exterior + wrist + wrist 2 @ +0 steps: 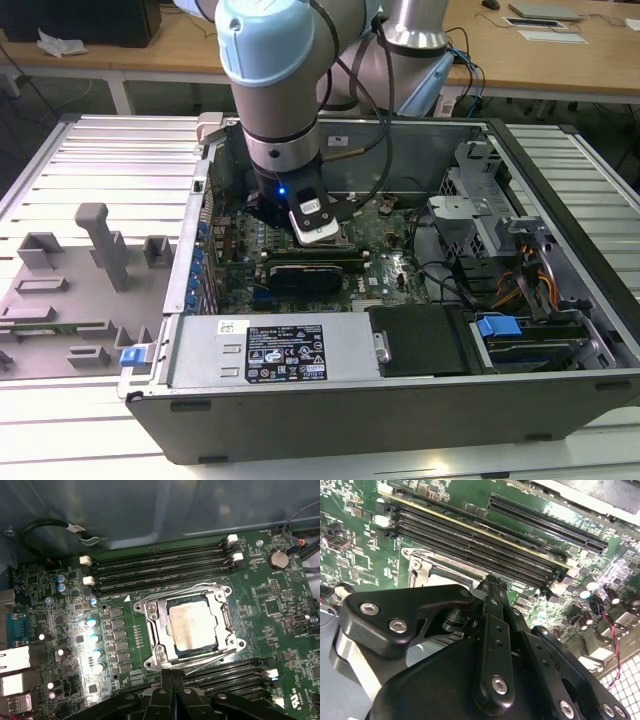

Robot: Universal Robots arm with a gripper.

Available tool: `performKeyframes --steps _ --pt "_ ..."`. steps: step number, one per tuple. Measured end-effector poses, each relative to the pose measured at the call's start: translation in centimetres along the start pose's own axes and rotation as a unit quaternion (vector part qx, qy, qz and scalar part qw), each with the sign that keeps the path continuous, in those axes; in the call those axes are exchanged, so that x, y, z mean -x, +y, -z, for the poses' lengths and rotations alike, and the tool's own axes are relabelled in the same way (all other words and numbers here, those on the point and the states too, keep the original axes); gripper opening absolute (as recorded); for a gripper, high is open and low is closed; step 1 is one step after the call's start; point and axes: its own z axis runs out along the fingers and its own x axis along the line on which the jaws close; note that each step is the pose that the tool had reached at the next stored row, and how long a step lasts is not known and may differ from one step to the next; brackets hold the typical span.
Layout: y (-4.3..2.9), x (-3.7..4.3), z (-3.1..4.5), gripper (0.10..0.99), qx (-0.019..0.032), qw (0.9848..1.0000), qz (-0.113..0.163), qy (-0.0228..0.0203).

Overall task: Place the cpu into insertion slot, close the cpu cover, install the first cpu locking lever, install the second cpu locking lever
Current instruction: 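Install the second cpu locking lever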

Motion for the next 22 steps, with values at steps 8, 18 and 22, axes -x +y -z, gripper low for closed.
performKeyframes --steps 8,18,22 --pt "-0.5 -0.5 -0.93 0.106 0.0204 0.9998 -0.002 0.0039" --pt "-0.64 -0.95 -1.65 0.106 0.0244 0.9997 -0.002 0.0047" --pt "-0.24 -1.21 -1.98 0.106 0.0245 0.9997 -0.002 0.0046"
